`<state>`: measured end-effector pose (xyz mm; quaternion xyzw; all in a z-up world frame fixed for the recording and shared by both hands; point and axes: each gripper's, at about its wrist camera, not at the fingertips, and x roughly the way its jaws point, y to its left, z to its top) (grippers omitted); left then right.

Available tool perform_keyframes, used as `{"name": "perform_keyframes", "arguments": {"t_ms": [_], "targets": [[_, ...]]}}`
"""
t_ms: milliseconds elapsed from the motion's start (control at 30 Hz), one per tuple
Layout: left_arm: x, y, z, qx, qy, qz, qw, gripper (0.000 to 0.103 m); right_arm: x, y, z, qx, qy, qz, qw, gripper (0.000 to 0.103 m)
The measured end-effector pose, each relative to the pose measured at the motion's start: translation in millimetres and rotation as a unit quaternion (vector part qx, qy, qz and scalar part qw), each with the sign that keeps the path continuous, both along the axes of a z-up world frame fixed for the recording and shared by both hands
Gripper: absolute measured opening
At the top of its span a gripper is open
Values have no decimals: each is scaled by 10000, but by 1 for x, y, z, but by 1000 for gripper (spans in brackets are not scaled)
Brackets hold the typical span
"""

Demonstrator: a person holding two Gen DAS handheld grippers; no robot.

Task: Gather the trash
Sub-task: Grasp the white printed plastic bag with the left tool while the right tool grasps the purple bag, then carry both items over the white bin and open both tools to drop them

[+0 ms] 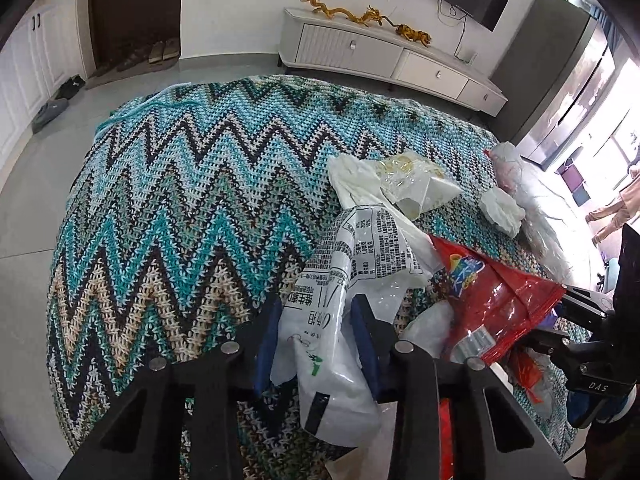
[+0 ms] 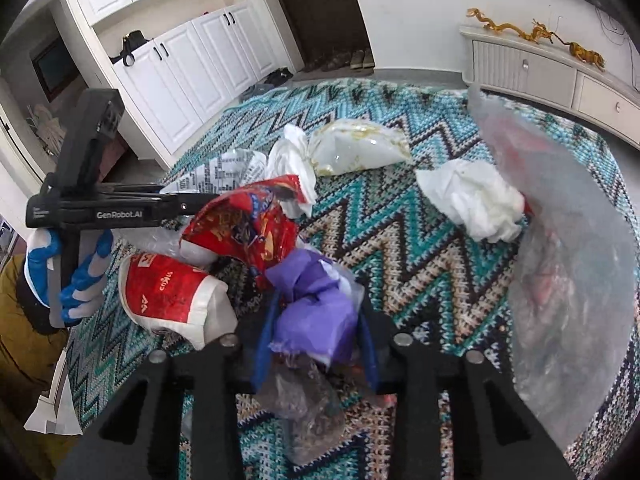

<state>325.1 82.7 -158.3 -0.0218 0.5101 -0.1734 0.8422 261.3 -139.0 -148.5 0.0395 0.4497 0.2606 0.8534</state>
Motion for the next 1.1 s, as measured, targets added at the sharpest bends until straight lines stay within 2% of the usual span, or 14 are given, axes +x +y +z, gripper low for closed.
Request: {"name": "perform_keyframes", "arguments": {"t_ms": [67, 167, 300, 500, 667, 867, 1100], "targets": [[0, -1, 4, -29, -9, 5, 10000, 25, -5, -4, 4, 22, -72, -39, 10000, 28], [-1, -2, 7, -47, 12, 63, 10000, 21, -12, -7, 10, -2, -141, -34, 9999, 26], [-7, 8, 18, -174, -73, 268, 9995, 19, -22, -10, 20, -47, -267, -64, 9996, 25], [-25, 23, 50, -278, -441, 546, 9971, 19, -44, -29, 41, 164, -562, -246, 9980, 25], [-48, 16, 87, -333, -802, 430, 9953, 19, -71, -49, 63, 281, -853, -431, 9950, 25], [-80, -43, 116, -328, -1058, -186, 9937, 19, -111, -96, 83, 395, -1173, -912, 9881, 25], [-108, -159, 123, -279, -1036, -1238, 9865, 19, -171, -189, 86, 363, -1372, -1888, 9717, 25]]}}
